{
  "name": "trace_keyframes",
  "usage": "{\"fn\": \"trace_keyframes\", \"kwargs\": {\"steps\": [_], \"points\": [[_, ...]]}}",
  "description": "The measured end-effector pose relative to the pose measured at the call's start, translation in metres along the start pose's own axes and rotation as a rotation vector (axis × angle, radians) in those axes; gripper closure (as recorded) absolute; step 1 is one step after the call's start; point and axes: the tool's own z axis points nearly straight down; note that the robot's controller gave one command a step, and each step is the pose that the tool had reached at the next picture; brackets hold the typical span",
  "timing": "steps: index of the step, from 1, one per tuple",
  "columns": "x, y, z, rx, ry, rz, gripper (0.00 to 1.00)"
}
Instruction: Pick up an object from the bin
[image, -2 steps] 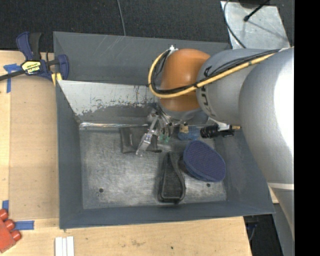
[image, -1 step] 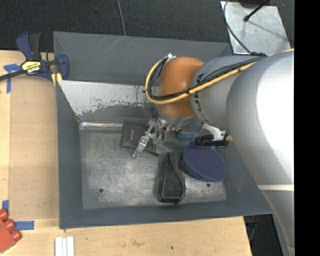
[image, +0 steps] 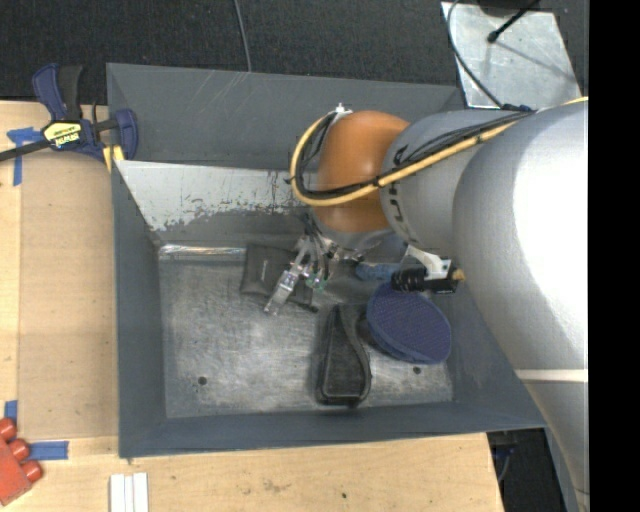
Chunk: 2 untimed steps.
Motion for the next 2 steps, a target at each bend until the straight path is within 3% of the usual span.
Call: {"fn": "trace_keyframes", "kwargs": {"steps": [1, 2], "points": [[-0.003, 0.0, -0.002, -0.003, -0.01, 0.002, 1.0], [-0.006, 0.001, -0.063, -0.001, -0.004, 0.001, 1.0]]}}
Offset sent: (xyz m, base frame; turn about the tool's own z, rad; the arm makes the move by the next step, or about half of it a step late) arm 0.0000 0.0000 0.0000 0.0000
